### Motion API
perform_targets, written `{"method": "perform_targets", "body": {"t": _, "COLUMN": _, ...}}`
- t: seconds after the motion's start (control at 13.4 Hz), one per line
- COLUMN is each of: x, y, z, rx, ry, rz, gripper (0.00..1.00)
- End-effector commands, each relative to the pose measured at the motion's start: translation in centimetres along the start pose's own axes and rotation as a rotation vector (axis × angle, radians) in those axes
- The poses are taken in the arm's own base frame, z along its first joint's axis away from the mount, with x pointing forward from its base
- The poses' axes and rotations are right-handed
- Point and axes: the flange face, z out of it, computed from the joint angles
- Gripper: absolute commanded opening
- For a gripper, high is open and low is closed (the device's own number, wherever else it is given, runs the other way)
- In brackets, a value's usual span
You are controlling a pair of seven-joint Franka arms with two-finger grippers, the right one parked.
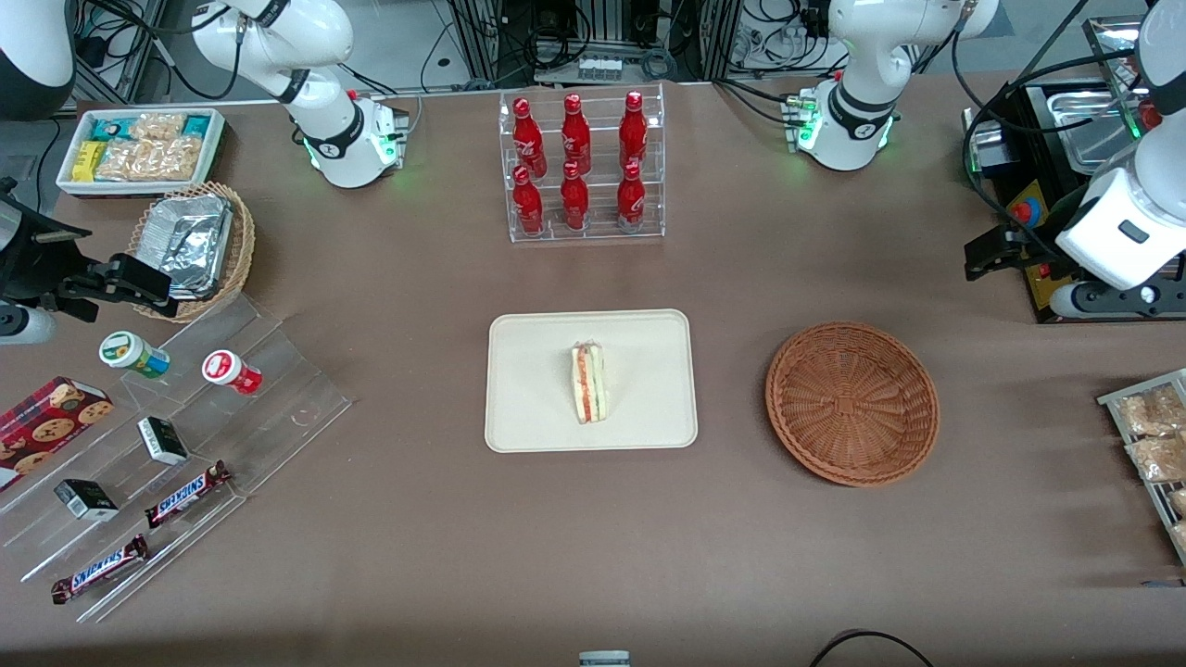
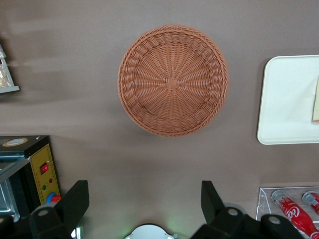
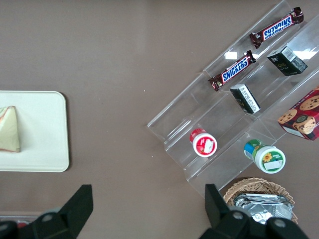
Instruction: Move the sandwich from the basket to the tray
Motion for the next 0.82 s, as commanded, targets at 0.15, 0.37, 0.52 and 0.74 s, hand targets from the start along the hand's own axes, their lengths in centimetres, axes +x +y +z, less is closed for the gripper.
{"method": "perform_targets", "body": {"t": 0.15, "x": -1.5, "y": -2.5, "z": -0.9, "rx": -0.016, "ry": 0.004, "rz": 0.023, "gripper": 0.99}}
{"method": "perform_targets", "body": {"t": 0.37, "x": -2.0, "y": -2.2, "z": -1.4, "rx": -0.015, "ry": 0.008, "rz": 0.017, "gripper": 0.99}}
{"method": "perform_targets", "body": {"t": 0.52, "x": -2.4, "y": -1.7, "z": -1.6, "rx": -0.014, "ry": -0.001, "rz": 0.022, "gripper": 0.99}}
{"method": "perform_targets", "body": {"t": 0.74, "x": -2.1, "y": -1.7, "z": -1.7, "rx": -0.02, "ry": 0.001, "rz": -0.024, "gripper": 0.99}}
